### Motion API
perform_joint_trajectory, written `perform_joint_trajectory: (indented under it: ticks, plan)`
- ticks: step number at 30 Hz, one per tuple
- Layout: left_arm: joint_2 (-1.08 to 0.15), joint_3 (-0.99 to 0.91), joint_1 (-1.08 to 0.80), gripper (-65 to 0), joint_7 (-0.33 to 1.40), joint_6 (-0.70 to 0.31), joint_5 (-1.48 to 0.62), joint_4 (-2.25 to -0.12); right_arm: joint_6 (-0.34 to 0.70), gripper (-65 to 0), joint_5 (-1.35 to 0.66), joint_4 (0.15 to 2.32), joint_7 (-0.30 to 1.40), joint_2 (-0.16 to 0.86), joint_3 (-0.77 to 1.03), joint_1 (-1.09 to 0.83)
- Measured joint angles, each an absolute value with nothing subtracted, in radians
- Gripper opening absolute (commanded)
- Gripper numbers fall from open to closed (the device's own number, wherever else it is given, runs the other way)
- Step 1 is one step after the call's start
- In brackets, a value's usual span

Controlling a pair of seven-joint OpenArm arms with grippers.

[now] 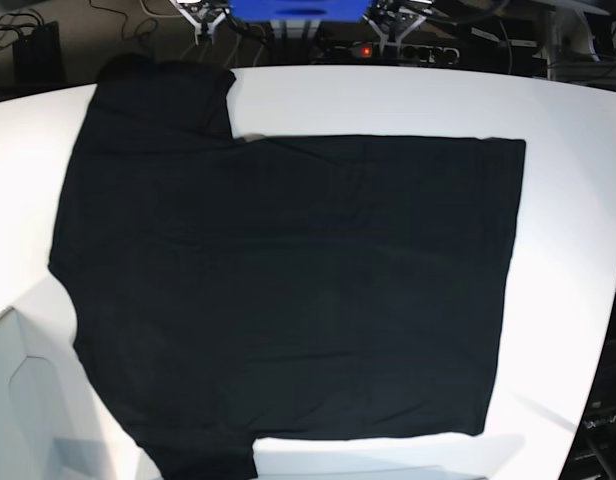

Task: Fold the T-shirt properly

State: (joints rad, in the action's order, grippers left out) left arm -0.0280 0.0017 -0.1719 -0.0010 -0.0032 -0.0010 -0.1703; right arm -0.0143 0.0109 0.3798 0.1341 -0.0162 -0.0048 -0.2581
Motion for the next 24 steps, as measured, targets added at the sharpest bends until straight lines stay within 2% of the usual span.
perform_joint_trajectory:
  ticks: [6,12,15,20,24]
  plan:
    - [-0.051,0.002,-0.202,-64.9,-0.001,-0.004,-0.001,-0.203,-0.012,-65.0,0.011,0.518,0.167,-0.015,-0.005,-0.358]
    - [-0.073,0.002,-0.357,-64.9,0.006,-0.009,-0.002,-0.445,-0.007,-65.0,0.006,0.683,0.223,-0.017,-0.005,-0.447]
    - [-0.105,0.002,-0.467,-64.9,0.006,0.002,-0.001,-0.615,0.0,-65.0,0.007,0.862,0.229,-0.014,-0.007,-0.554]
    - [-0.181,-0.003,-0.734,-64.9,0.024,0.008,-0.004,-1.017,0.001,-65.0,0.009,1.242,0.319,-0.012,-0.009,-0.807]
    - [-0.243,0.0,-0.911,-64.9,0.012,-0.001,-0.07,-1.32,0.003,-65.0,0.006,1.523,0.324,0.006,-0.004,-0.955]
